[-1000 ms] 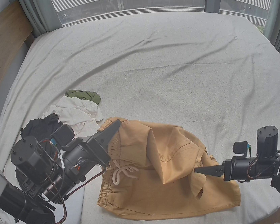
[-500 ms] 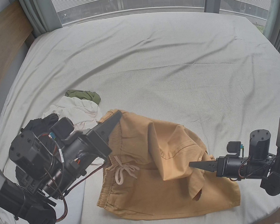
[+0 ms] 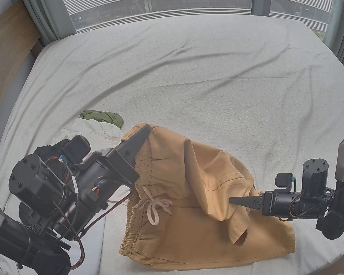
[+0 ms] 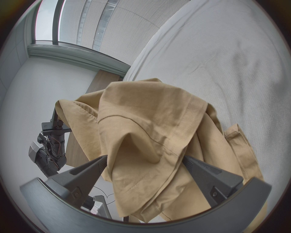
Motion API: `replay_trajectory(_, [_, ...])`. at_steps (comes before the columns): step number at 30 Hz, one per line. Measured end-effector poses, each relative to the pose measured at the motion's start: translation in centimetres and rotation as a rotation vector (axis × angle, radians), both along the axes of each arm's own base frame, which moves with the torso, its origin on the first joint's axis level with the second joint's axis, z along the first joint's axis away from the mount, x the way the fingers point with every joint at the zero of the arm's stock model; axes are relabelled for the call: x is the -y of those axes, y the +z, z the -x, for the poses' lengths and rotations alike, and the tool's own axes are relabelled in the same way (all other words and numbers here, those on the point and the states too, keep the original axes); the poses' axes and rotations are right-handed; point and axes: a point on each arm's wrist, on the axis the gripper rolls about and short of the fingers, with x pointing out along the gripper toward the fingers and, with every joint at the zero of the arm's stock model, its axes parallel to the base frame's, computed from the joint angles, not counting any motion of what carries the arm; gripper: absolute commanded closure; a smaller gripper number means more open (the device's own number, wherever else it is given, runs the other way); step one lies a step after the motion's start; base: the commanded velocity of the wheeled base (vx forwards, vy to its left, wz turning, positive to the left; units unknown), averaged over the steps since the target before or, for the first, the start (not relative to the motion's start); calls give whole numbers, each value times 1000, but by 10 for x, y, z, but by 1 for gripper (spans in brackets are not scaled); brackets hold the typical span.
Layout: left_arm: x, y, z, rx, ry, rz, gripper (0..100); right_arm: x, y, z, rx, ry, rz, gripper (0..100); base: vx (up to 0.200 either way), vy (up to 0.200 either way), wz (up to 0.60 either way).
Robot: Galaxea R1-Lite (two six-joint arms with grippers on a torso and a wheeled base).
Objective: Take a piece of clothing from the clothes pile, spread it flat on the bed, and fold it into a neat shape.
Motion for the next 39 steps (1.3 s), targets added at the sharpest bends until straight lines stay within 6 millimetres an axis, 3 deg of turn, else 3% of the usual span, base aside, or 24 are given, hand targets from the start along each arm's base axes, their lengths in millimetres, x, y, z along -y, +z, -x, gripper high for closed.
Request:
replay_trajectory(24, [-8, -13, -2, -49, 42, -27, 100, 9, 22, -5, 82, -34, -34, 0, 0, 0, 0])
replay_trajectory(25, [-8, -14, -2, -50, 43, -28, 100, 9, 22, -5, 82, -35, -34, 100, 0, 0, 0])
replay_trajectory(39, [-9, -17, 0, -64, 44, -37, 100, 11, 23, -7, 83, -45, -36, 100, 0, 0, 0])
